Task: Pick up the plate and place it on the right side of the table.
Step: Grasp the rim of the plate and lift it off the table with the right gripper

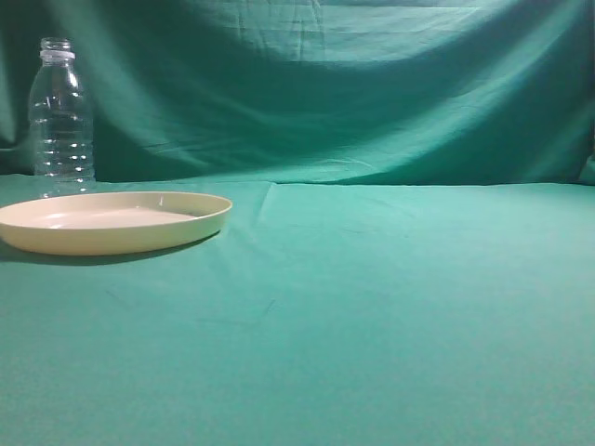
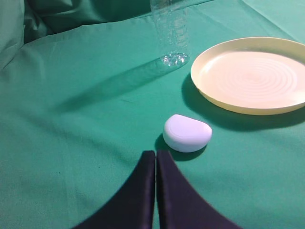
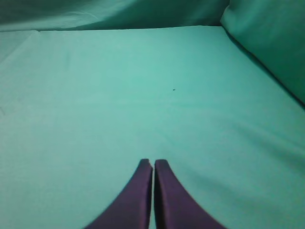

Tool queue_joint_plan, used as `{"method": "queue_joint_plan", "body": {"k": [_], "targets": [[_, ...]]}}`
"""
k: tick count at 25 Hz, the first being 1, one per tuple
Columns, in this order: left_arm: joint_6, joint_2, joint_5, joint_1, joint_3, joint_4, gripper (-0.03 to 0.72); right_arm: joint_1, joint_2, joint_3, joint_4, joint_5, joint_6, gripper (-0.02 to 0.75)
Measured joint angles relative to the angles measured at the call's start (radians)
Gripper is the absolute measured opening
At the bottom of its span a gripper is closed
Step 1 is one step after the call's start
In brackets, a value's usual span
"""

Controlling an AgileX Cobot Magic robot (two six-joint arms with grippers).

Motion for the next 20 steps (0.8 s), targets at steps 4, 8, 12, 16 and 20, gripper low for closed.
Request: {"method": "queue_joint_plan", "body": {"k": [4, 8, 12, 16, 20], "targets": [[0.000, 0.000, 0.000, 0.000, 0.000, 0.000, 0.000, 0.000, 0.000, 0.002, 0.094, -0.159, 0.047, 0.000], [0.000, 0.000, 0.000, 0.000, 0.000, 0.000, 0.000, 0.000, 0.000, 0.002, 0.194, -0.358, 0.058, 0.000], [0.000, 0.000, 0.000, 0.000, 0.000, 0.000, 0.000, 0.000, 0.000, 0.002, 0.200, -0.485, 0.062, 0.000], [0.000, 0.000, 0.000, 0.000, 0.000, 0.000, 0.000, 0.000, 0.014, -0.114, 0.149, -0.420, 0.011, 0.000], [0.000, 0.000, 0.000, 0.000, 0.000, 0.000, 0.000, 0.000, 0.173, -0.337, 0.128, -0.249, -0.111, 0.000]]}}
